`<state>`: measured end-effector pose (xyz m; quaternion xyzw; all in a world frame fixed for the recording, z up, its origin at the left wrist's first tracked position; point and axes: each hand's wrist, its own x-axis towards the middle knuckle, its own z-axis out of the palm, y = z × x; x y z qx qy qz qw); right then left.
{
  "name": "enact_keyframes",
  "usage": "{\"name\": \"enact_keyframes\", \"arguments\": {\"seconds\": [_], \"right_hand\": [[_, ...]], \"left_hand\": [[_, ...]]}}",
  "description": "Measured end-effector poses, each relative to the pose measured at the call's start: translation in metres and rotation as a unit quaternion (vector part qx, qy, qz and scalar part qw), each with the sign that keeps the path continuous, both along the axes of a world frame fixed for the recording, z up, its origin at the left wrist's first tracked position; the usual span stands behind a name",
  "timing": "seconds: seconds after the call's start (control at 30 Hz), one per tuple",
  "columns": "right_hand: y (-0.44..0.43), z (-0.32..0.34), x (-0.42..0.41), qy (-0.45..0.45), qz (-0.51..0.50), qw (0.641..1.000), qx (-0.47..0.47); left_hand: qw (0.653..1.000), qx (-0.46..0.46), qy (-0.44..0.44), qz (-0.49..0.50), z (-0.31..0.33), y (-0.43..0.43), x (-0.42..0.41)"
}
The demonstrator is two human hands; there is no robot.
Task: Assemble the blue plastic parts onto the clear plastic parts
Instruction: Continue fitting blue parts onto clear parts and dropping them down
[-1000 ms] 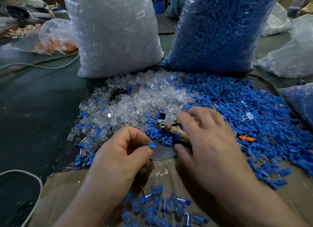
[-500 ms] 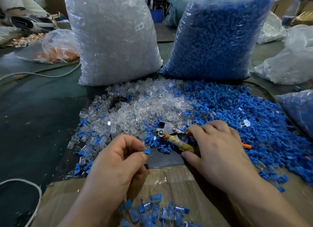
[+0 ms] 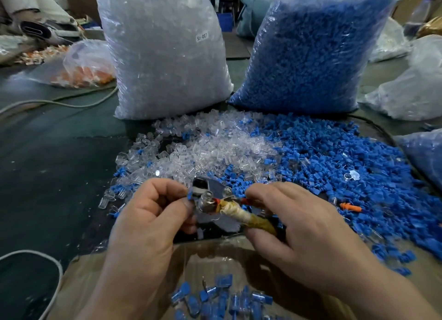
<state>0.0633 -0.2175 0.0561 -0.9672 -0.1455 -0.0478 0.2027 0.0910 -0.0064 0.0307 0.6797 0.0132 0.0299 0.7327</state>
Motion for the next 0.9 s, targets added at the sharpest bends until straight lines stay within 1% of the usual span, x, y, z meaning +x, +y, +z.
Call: {"name": "enact_keyframes", "arguments": {"seconds": [0.2,0.37,0.57,0.67,0.8,0.83,0.9], "right_hand": [[-0.0029,-0.0013,-0.0020,-0.002,0.019,1.000,0.009],[-0.0033,0.0006,-0.0015,0.002,0.032,0.999,-0.007],[-0.0001,0.0057,-0.0001,0.000,0.025,0.999,-0.024],[0.0020,0.0074,-0.0013,0.010,0.024,0.999,-0.020],[-0.0018,0.0048,-0.0040,0.009,-0.004,1.000,0.015],[-0.0035,0.0030,-0.0040,0.009,-0.016,1.000,0.011],[-0.0069,-0.0016,-0.0013,-0.006,-0.051,0.998,-0.025]], "left_hand": [[0.999,0.028,-0.028,-0.016,0.0007,0.0032,-0.0049],[0.998,0.035,-0.049,-0.037,0.0009,0.0024,-0.0057],[0.998,-0.010,-0.043,-0.038,0.0042,0.0008,-0.0088],[0.998,-0.007,-0.048,-0.042,0.0023,0.0041,-0.0085],[0.999,-0.010,-0.052,-0.010,-0.0009,0.0054,-0.0063],[0.999,-0.015,-0.050,-0.001,-0.0016,0.0066,-0.0045],[0.999,-0.012,-0.035,0.006,-0.0017,0.0093,-0.0022]]}}
